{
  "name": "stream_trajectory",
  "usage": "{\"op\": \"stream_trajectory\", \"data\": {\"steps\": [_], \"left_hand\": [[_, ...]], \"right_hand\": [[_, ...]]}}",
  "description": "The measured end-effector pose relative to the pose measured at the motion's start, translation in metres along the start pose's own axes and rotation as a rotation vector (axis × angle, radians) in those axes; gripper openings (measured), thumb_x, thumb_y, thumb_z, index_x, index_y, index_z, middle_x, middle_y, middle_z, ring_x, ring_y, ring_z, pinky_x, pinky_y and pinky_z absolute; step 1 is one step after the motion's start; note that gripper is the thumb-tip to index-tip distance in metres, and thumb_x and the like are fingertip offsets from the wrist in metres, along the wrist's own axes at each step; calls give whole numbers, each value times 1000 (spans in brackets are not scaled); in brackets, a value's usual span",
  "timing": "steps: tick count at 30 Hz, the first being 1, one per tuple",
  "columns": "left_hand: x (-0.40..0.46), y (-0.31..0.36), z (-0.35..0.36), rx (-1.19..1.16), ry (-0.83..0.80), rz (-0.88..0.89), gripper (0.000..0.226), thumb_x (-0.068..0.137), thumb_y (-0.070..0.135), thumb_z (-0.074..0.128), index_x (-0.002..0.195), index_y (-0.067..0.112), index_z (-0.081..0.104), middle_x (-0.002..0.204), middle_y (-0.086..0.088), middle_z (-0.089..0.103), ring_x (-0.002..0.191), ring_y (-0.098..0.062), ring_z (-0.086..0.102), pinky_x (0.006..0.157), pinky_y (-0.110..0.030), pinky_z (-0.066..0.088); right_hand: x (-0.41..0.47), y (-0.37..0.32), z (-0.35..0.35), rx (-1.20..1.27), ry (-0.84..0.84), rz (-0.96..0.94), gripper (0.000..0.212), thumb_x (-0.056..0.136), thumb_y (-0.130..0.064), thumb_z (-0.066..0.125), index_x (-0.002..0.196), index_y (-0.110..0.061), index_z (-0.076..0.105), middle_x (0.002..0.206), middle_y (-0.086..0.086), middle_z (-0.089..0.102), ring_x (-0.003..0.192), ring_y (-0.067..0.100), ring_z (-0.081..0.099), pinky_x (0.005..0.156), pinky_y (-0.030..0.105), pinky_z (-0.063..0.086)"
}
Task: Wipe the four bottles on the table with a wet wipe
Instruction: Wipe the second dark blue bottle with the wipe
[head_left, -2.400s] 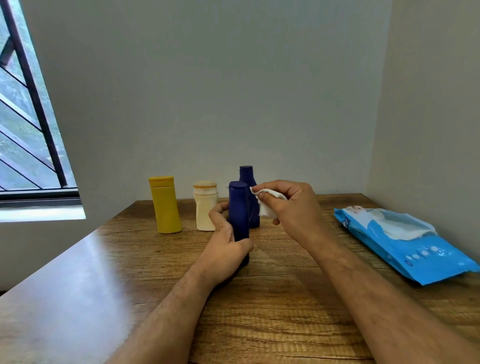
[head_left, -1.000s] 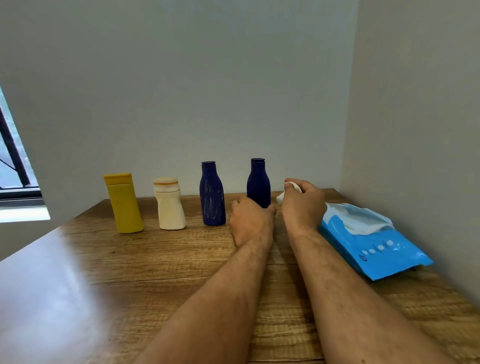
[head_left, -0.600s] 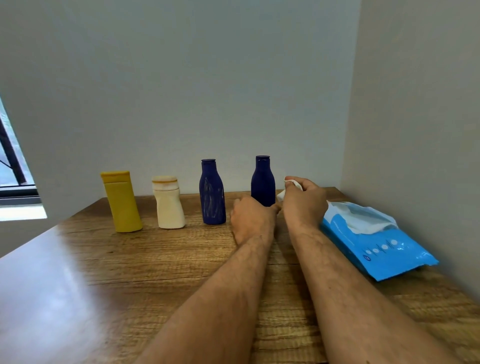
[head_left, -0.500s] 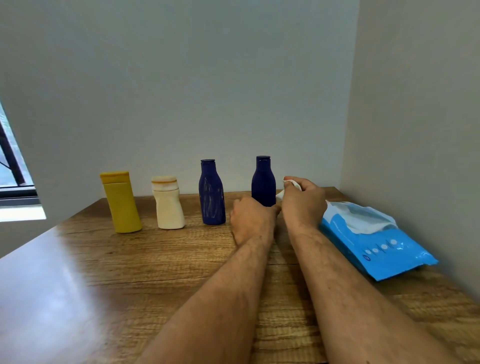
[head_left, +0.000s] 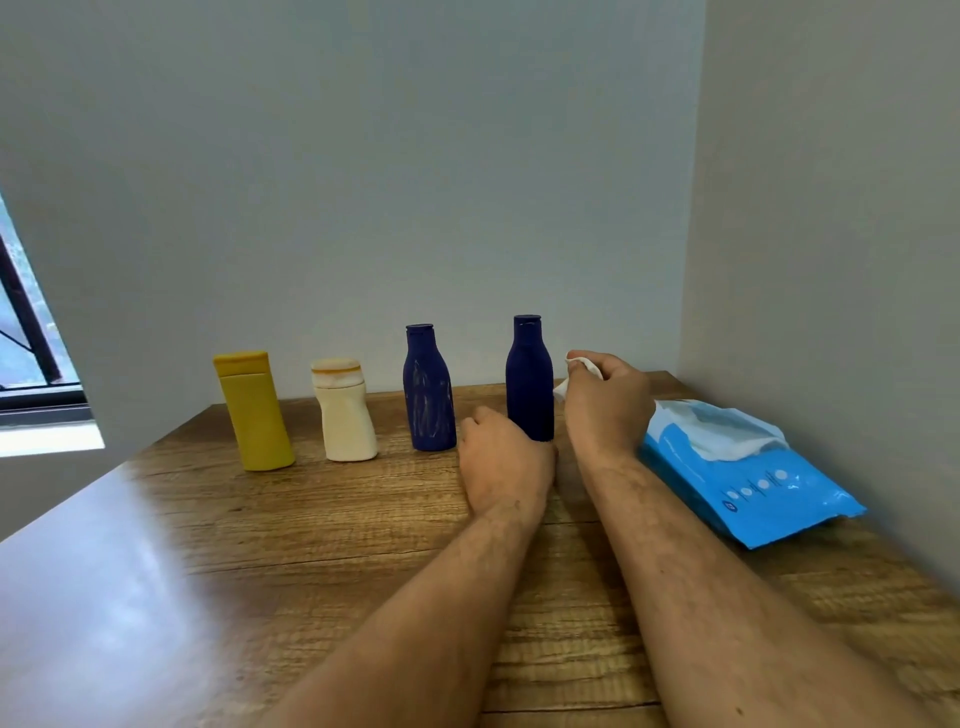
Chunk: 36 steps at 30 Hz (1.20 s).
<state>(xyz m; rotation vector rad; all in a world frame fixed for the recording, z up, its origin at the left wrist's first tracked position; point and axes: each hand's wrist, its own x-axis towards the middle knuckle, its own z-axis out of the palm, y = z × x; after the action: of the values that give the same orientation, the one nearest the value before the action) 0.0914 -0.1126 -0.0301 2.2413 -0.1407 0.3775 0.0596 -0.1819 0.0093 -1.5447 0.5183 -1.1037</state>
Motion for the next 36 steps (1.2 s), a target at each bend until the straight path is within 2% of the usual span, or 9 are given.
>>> {"op": "stream_trajectory", "data": {"steps": [6, 10, 14, 17, 21, 26, 28, 32, 36], "left_hand": [[-19, -24, -31, -158, 10, 5, 35, 83, 27, 75, 112, 27, 55, 108, 6, 62, 89, -6, 59, 71, -21, 49], [-19, -31, -56, -265, 158, 18, 43, 83, 19, 76, 120, 25, 56, 114, 6, 58, 88, -2, 54, 67, -10, 36], [1, -21, -85, -314, 336, 178, 50, 85, 13, 74, 129, 19, 52, 128, 2, 50, 112, -9, 48, 89, -16, 38], [22, -11, -97, -224, 338, 308, 55, 89, 17, 71, 139, 21, 48, 139, 0, 46, 125, -11, 43, 98, -17, 34], [48, -6, -95, -94, 293, 377, 60, 91, 28, 69, 145, 23, 43, 147, -5, 42, 137, -22, 39, 111, -35, 39], [61, 1, -96, -117, 291, 251, 92, 84, 40, 76, 153, 14, 20, 137, -14, 52, 131, -29, 46, 103, -38, 43], [66, 7, -99, -121, 271, 219, 94, 85, 38, 77, 153, 13, 17, 125, -14, 58, 122, -31, 53, 96, -38, 45], [70, 11, -104, -88, 211, 164, 68, 93, 27, 68, 147, 13, 30, 119, -13, 60, 110, -30, 60, 79, -31, 41], [71, 6, -112, -232, 176, 148, 63, 86, 36, 75, 138, 16, 47, 124, -6, 60, 109, -21, 60, 87, -30, 48]], "right_hand": [[-26, -10, 6, -41, -159, -101, 19, 96, -18, 60, 112, -20, 71, 104, -8, 68, 78, -2, 58, 58, 7, 40], [-41, -10, 14, -140, -298, -191, 24, 95, -17, 62, 117, -23, 69, 110, -7, 67, 79, -7, 53, 60, 6, 37], [-38, -9, 16, -171, -314, -202, 26, 94, -19, 63, 119, -22, 68, 116, -3, 68, 80, -4, 52, 62, 6, 35], [-36, -8, 18, -170, -308, -211, 26, 94, -20, 63, 120, -21, 68, 117, -3, 69, 77, -7, 49, 62, 5, 34], [-35, -6, 22, -172, -304, -222, 29, 94, -19, 64, 122, -21, 67, 119, -3, 68, 80, -3, 49, 60, 4, 33], [-33, -5, 24, -152, -279, -240, 27, 93, -21, 64, 120, -21, 68, 117, -5, 68, 81, -5, 53, 60, 5, 34], [-33, -4, 25, -139, -276, -245, 26, 93, -21, 64, 119, -22, 69, 116, -7, 69, 87, -2, 55, 61, 4, 36], [-34, -5, 26, -125, -266, -265, 25, 93, -21, 64, 118, -22, 70, 114, -7, 69, 85, -3, 54, 61, 4, 35], [-33, -8, 25, -86, -249, -243, 24, 94, -19, 63, 117, -21, 70, 112, -9, 68, 84, -2, 55, 55, 3, 38]]}}
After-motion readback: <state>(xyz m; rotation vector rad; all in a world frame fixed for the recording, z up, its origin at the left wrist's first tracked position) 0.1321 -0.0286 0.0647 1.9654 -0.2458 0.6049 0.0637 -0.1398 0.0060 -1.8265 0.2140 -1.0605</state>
